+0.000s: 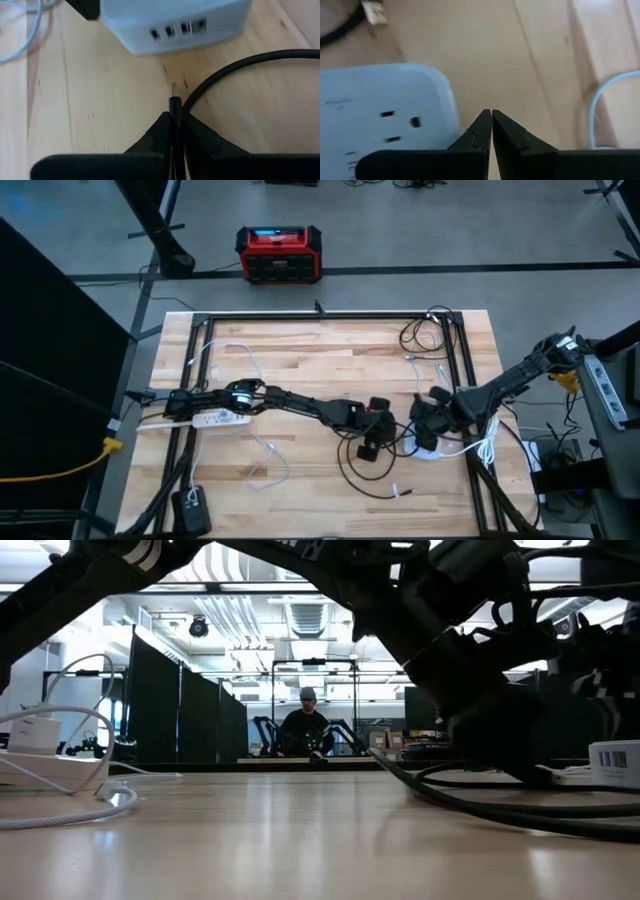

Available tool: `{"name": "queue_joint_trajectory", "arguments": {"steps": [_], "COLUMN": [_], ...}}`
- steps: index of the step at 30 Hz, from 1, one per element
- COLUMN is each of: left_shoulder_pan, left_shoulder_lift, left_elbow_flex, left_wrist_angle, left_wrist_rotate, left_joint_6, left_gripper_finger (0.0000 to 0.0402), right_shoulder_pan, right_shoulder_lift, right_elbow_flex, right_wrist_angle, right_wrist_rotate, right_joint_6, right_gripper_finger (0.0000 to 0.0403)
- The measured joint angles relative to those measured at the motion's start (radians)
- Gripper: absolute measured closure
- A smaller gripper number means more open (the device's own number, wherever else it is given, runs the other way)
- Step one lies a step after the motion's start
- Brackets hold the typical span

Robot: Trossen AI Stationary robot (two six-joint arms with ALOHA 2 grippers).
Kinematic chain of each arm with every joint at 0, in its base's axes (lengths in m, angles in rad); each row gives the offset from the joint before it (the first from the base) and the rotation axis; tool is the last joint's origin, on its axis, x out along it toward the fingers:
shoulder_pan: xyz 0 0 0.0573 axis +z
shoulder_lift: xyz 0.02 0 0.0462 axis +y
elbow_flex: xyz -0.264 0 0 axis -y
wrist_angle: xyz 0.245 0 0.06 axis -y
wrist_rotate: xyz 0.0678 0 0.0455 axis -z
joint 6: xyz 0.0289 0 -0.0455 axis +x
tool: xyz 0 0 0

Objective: Insert USB
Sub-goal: Insert the bottom black charger cable into the right white outlet extension

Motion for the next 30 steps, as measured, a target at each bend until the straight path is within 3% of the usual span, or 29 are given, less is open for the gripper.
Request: {"name": "queue_joint_trajectory", "arguments": {"steps": [6,10,16,25,30], "left_shoulder_pan": [-0.008,-0.015,-0.023,-0.028,-0.027], "left_shoulder_lift": [-0.040,-0.066,-0.075,-0.075,-0.077], "left_elbow_flex": [-0.005,-0.006,-0.006,-0.005,-0.006], "left_wrist_angle": [-0.103,-0.146,-0.213,-0.190,-0.181], "left_wrist_rotate": [-0.007,-0.007,-0.007,-0.007,-0.004], "left_joint_6": [0.004,0.008,0.003,-0.023,-0.043], "left_gripper_finger": [0.0380,0.0380,0.0380,0.0380,0.0380], "right_shoulder_pan": [-0.016,-0.015,-0.007,-0.007,-0.003], "right_shoulder_lift": [-0.005,-0.005,-0.005,-0.113,-0.215], "right_elbow_flex": [-0.001,-0.001,0.001,0.076,0.136], "right_wrist_angle": [0.142,0.238,0.241,0.169,0.048], "right_wrist_rotate": [-0.009,-0.090,-0.162,-0.002,-0.082], "right_joint_6": [-0.255,-0.348,-0.347,-0.369,-0.307], "right_gripper_finger": [0.0403,0.0403,0.0403,0.0403,0.0403]}}
